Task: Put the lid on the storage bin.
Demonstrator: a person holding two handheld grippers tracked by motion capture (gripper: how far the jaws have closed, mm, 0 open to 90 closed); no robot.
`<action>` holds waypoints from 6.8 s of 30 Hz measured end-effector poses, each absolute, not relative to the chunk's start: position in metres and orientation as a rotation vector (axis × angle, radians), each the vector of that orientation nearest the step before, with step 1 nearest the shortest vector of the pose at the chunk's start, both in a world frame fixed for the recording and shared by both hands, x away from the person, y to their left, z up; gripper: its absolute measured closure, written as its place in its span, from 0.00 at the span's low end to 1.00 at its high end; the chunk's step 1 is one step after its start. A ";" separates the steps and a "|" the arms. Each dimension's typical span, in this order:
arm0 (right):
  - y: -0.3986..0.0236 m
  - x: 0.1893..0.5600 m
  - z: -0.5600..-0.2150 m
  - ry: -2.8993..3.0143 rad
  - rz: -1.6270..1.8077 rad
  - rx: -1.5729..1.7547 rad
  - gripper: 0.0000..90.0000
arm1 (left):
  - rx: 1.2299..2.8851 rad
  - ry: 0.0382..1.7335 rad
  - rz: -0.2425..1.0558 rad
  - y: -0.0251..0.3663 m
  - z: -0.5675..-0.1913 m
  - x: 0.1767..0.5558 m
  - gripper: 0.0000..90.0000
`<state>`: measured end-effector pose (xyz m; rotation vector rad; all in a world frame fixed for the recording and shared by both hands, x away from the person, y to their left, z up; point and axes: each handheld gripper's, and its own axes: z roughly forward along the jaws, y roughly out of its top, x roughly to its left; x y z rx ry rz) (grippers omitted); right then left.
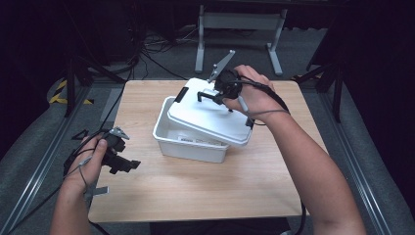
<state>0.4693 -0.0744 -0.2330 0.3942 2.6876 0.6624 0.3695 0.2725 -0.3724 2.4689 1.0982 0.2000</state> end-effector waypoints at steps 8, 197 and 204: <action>-0.051 0.475 -0.247 2.722 0.673 0.327 0.94 | 2.464 1.101 0.204 0.274 -0.372 0.369 0.19; -0.243 0.454 -0.270 2.553 0.898 0.806 0.58 | 2.449 1.182 0.195 0.276 -0.386 0.368 0.19; -0.271 0.453 -0.294 2.522 0.925 0.871 0.56 | 2.460 1.206 0.199 0.269 -0.391 0.367 0.19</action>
